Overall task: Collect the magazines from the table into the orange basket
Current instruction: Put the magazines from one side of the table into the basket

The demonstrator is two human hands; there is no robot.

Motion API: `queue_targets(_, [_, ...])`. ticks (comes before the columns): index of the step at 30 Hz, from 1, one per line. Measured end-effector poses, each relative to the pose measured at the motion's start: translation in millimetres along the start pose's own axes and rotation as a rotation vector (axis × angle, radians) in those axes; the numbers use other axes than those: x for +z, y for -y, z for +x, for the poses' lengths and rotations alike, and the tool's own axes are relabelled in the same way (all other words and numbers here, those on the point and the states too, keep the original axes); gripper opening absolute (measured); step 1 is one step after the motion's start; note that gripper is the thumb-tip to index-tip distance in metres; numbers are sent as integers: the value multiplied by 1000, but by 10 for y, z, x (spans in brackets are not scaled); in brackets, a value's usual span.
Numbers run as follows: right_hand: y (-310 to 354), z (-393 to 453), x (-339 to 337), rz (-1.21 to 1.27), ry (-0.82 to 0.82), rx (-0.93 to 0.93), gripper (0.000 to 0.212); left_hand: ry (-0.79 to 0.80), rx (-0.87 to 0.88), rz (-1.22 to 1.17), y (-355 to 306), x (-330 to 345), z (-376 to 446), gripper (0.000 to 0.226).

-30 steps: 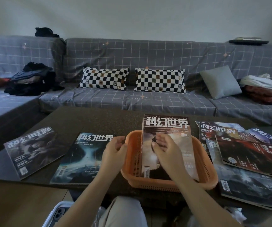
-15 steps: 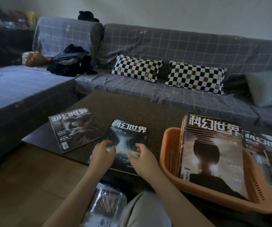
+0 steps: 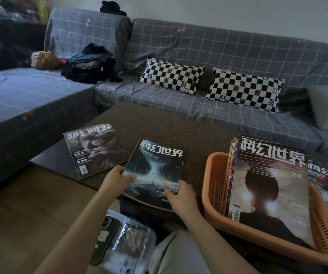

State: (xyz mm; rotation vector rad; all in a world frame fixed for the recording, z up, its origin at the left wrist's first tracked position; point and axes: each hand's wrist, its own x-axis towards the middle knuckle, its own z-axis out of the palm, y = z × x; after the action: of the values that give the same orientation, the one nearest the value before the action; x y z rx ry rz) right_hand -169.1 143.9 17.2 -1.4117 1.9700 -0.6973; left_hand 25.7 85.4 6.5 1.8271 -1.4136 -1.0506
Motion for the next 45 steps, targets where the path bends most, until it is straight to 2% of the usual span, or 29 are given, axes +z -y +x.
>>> queue_targets(2, [-2, -17, -8, 59, -7, 4, 50, -17, 57, -96, 27, -5, -56, 31])
queue_targets(4, [7, -49, -12, 127, 8, 17, 59, -47, 107, -221, 39, -40, -148, 15])
queue_targets(6, [21, -87, -19, 206, 33, 15, 60, -57, 131, -341, 30, -119, -263, 11])
queue_targets(10, [117, -203, -89, 374, 58, -28, 44, -57, 185, -565, -59, -324, -517, 17])
queue_targets(12, [192, -265, -160, 464, 61, -45, 42, -44, 223, -640, -133, -416, -638, 23])
queue_targets(17, [305, -421, -473, 652, 17, -34, 44, -9, 306, -608, -350, -578, -877, 43])
queue_targets(24, [75, -630, -1050, 838, -51, -92, 47, 69, 412, -595, -793, -275, -1134, 36])
queue_targets(29, [-289, -704, -1507, 784, -188, -94, 48, 127, 439, -592, -1119, 243, -1257, 24])
queue_targets(37, [-961, -775, -1981, 637, -402, -55, 35, 270, 385, -540, -1398, 1103, -1368, 23])
queue_targets(39, [-1110, -770, -2064, 512, -456, -37, 38, 285, 393, -491, -1425, 1284, -1380, 25])
queue_targets(42, [-1292, -726, -2147, 466, -437, 16, 43, 302, 445, -412, -1452, 1531, -1380, 25])
queue_targets(45, [-1408, -686, -2186, 349, -442, 40, 40, 179, 468, -145, -1456, 1731, -1380, 9])
